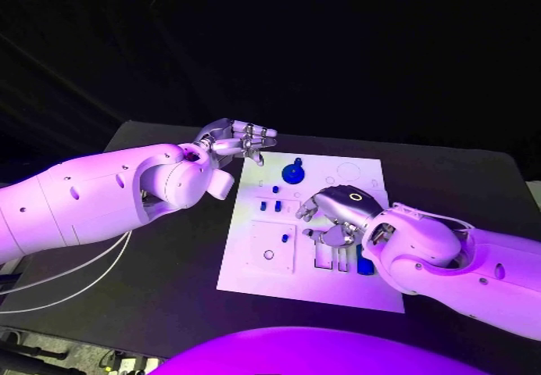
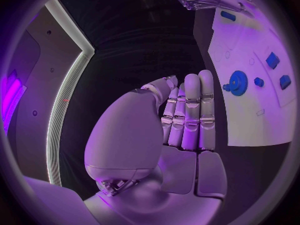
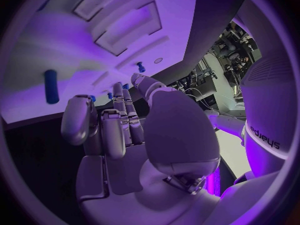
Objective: Assemble the parts on the task board
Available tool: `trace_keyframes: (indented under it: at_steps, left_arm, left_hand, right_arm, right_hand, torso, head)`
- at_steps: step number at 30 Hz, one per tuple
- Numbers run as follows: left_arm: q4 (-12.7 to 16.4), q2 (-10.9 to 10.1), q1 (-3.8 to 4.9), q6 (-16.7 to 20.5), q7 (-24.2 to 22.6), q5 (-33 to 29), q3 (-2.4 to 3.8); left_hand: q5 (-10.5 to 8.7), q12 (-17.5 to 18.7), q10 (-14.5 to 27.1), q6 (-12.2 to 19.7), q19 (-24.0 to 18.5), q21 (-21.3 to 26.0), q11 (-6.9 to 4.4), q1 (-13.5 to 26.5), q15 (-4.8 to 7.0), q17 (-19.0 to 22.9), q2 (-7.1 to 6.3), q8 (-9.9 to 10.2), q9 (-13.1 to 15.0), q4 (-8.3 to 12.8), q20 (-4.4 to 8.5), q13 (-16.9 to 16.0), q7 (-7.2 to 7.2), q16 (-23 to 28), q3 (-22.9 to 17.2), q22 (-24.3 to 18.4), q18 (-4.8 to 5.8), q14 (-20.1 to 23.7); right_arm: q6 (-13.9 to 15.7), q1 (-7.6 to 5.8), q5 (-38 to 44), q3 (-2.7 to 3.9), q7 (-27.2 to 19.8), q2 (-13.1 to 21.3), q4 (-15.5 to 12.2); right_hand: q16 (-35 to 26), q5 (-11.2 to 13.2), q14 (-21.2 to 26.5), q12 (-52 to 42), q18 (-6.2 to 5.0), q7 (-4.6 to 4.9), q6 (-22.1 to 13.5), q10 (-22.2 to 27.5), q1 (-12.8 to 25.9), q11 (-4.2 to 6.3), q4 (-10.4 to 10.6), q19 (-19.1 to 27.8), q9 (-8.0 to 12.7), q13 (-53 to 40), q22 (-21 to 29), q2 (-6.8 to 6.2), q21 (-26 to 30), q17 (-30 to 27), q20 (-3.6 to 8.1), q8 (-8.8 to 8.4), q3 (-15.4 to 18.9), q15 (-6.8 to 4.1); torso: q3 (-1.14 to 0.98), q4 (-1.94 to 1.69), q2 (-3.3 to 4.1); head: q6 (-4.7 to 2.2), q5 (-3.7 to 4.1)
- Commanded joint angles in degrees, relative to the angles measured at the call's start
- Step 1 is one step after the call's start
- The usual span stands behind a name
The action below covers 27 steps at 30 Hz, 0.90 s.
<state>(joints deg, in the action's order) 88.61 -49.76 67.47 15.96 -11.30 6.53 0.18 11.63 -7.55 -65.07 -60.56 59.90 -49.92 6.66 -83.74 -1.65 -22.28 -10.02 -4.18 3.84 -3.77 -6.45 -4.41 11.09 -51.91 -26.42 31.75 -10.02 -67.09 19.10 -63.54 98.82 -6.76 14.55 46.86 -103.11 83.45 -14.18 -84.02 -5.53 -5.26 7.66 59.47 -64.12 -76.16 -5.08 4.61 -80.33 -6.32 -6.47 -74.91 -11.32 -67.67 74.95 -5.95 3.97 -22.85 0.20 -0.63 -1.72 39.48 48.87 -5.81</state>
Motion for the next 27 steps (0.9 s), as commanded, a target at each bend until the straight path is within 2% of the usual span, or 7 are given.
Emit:
trace_keyframes:
  at_steps: [1, 4, 5, 10, 14, 19, 27]
  left_arm:
    - [0.0, 0.0, 0.06, -0.3, -0.6, 0.1, 0.03]
    - [-0.1, 0.1, 0.05, -0.4, -0.6, 0.1, 0.02]
    - [-0.2, 0.2, 0.05, -0.4, -0.6, 0.1, 0.02]
    - [-0.3, 0.3, 0.05, -0.6, -0.6, 0.1, -0.02]
    - [-0.4, 0.3, 0.05, -0.6, -0.6, 0.1, -0.06]
    - [-0.3, 0.3, 0.05, -0.7, -0.5, 0.1, -0.08]
    - [-0.2, 0.1, 0.05, -0.9, 0.0, 0.1, -0.09]
  left_hand:
    - [-0.18, -0.2, 0.4, 0.6, -0.4, 0.2, 0.15, 0.0, -0.03, 0.1, 0.49, -0.2, 0.0, 0.4, -0.01, 0.1, 0.02, 0.4, 0.0, -0.1, -0.56, 0.3]
    - [-0.18, -0.2, 0.4, 0.6, -0.4, 0.2, 0.15, 0.0, -0.03, 0.1, 0.49, -0.2, 0.0, 0.4, -0.01, 0.1, 0.02, 0.4, 0.0, -0.1, -0.56, 0.3]
    - [-0.18, -0.2, 0.4, 0.6, -0.4, 0.2, 0.15, 0.0, -0.03, 0.1, 0.49, -0.2, 0.0, 0.4, -0.01, 0.1, 0.02, 0.4, 0.0, -0.1, -0.56, 0.3]
    - [-0.18, -0.2, 0.4, 0.6, -0.5, 0.2, 0.15, 0.0, -0.04, 0.1, 0.54, -0.2, 0.0, 0.4, -0.02, 0.0, 0.01, 0.4, 0.0, -0.1, -0.56, 0.3]
    - [-0.18, -0.2, 0.4, 0.6, -0.5, 0.2, 0.15, 0.0, -0.04, 0.1, 0.54, -0.2, 0.0, 0.4, -0.02, 0.0, 0.01, 0.4, 0.0, -0.1, -0.56, 0.3]
    - [-0.18, -0.2, 0.4, 0.6, -0.5, 0.2, 0.15, 0.0, -0.04, 0.1, 0.54, -0.2, 0.0, 0.4, -0.02, 0.0, 0.01, 0.4, 0.0, -0.1, -0.56, 0.3]
    - [-0.18, -0.3, 0.4, 0.6, -0.5, 0.2, 0.14, -0.1, -0.03, 0.1, 0.56, -0.3, 0.0, 0.5, -0.02, 0.0, 0.00, 0.4, 0.0, -0.1, -0.57, 0.3]
  right_arm:
    - [0.2, -1.81, -2.7, 0.26, 1.1, 1.9, -0.3]
    - [-2.4, -3.65, -3.4, 0.44, 2.3, 3.5, 0.5]
    - [-3.2, -4.11, -3.5, 0.48, 2.6, 3.9, 0.9]
    - [-6.0, -5.18, -3.1, 0.57, 3.3, 5.0, 2.1]
    - [-8.2, -5.26, -2.3, 0.58, 3.7, 5.0, 2.6]
    - [-10.4, -4.96, -1.8, 0.55, 3.9, 5.0, 2.8]
    - [-11.3, -4.28, -1.7, 0.51, 3.8, 4.6, 2.7]
  right_hand:
    - [0.1, 0.2, -3.4, -0.3, 0.38, -0.08, 0.4, 0.6, 0.4, 0.02, -0.1, 0.3, 0.0, 0.0, -3.0, -0.19, 0.5, 2.6, -0.32, 0.24, 0.5, 0.24]
    - [0.1, 1.9, -3.3, -0.6, 0.18, -0.51, -0.2, 2.9, 0.8, -0.35, 0.1, 0.8, 0.2, 0.2, -2.5, -0.16, 1.8, 2.6, -0.50, -0.03, 2.6, 0.60]
    - [0.2, 1.9, -3.3, -1.1, 0.14, 0.07, -0.3, 3.4, 0.7, -0.36, 0.1, 0.9, 0.3, 0.2, -2.4, -0.03, 2.0, 2.7, -0.55, -0.03, 3.8, 0.60]
    - [0.2, 1.6, -3.3, -2.8, 0.07, -0.52, -1.2, 5.4, -0.1, -0.67, 0.3, 0.9, 0.7, 0.2, -2.2, 0.47, 2.6, 2.6, -0.78, -0.12, 7.3, 0.80]
    - [0.6, 1.3, -3.4, -3.9, -0.19, -1.09, -1.6, 6.6, -1.0, -0.82, 0.5, 1.3, 0.8, 0.2, -1.6, 1.16, 3.9, 3.3, -0.86, -0.06, 8.9, 0.90]
    - [0.7, 1.1, -3.5, -4.7, -0.11, -1.00, -1.0, 6.5, -1.3, -0.72, 0.7, 0.9, 0.7, 0.2, -1.8, 1.45, 3.5, 3.3, -0.86, 0.25, 9.6, 0.85]
    - [0.2, 1.1, -3.2, -5.8, -0.13, -0.68, -0.6, 6.0, -1.6, -0.48, 1.0, 0.9, 0.7, 0.2, -1.7, 1.88, 3.8, 2.4, -0.77, 0.41, 10.2, 0.69]
  torso:
    - [0.06, 0.17, -0.10]
    - [0.13, 0.24, -0.24]
    - [0.17, 0.24, -0.28]
    - [0.20, 0.26, -0.33]
    - [0.18, 0.27, -0.28]
    - [0.21, 0.20, -0.20]
    - [0.21, 0.19, -0.22]
  head:
    - [-0.72, 1.03]
    - [-1.00, 1.67]
    - [-1.12, 1.81]
    - [-1.39, 2.09]
    - [-1.55, 2.21]
    - [-1.65, 2.21]
    - [-1.45, 2.10]
